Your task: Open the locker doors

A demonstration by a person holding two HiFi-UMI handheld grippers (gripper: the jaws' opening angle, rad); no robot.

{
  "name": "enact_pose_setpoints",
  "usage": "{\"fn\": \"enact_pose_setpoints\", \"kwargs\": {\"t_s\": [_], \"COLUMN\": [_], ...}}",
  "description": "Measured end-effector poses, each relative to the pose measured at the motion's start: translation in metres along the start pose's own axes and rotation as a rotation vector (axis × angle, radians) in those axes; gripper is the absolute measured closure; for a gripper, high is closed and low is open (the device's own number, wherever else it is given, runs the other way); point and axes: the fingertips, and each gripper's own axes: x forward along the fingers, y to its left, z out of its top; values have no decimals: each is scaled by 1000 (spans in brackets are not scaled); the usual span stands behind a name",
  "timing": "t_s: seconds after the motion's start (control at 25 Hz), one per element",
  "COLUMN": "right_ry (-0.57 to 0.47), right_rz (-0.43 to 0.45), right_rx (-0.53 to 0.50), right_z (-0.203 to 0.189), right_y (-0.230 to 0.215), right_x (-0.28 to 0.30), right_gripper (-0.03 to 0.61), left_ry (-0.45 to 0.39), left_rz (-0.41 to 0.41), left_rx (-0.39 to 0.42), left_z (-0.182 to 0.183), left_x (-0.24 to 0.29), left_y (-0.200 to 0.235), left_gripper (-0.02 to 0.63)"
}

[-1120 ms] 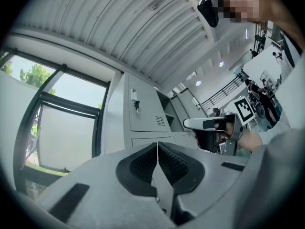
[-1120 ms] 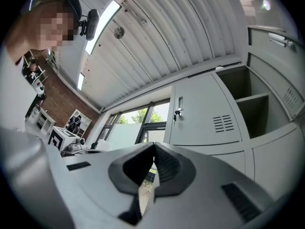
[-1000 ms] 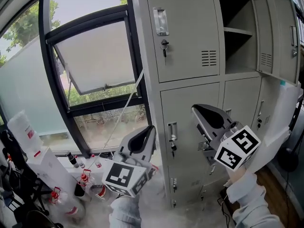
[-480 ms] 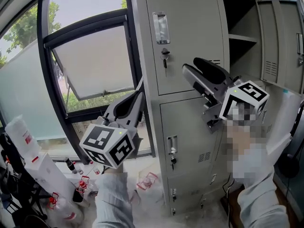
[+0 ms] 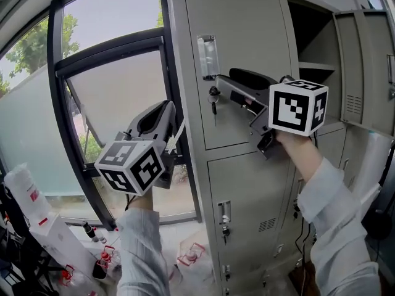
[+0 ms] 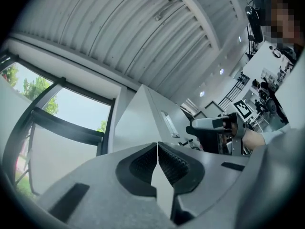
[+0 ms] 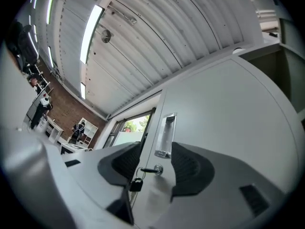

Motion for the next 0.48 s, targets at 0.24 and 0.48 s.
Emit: {"fn": "enact_pose_setpoints", "kwargs": {"t_s": [0.24, 0.48], "right_ry": [27, 70], "right_rz": [17, -4], "right_rx": [-45, -59], "right_z": [7, 6], "right_y": [5, 11], "right_x": [33, 50], "right_gripper": [391, 391], "left_ry": [-4, 19], "left_rz": [27, 21], "left_rx": [36, 75], "left_z": [9, 4], "left_x": [13, 12], "left_y": [22, 20], "left_gripper": [600, 600]}}
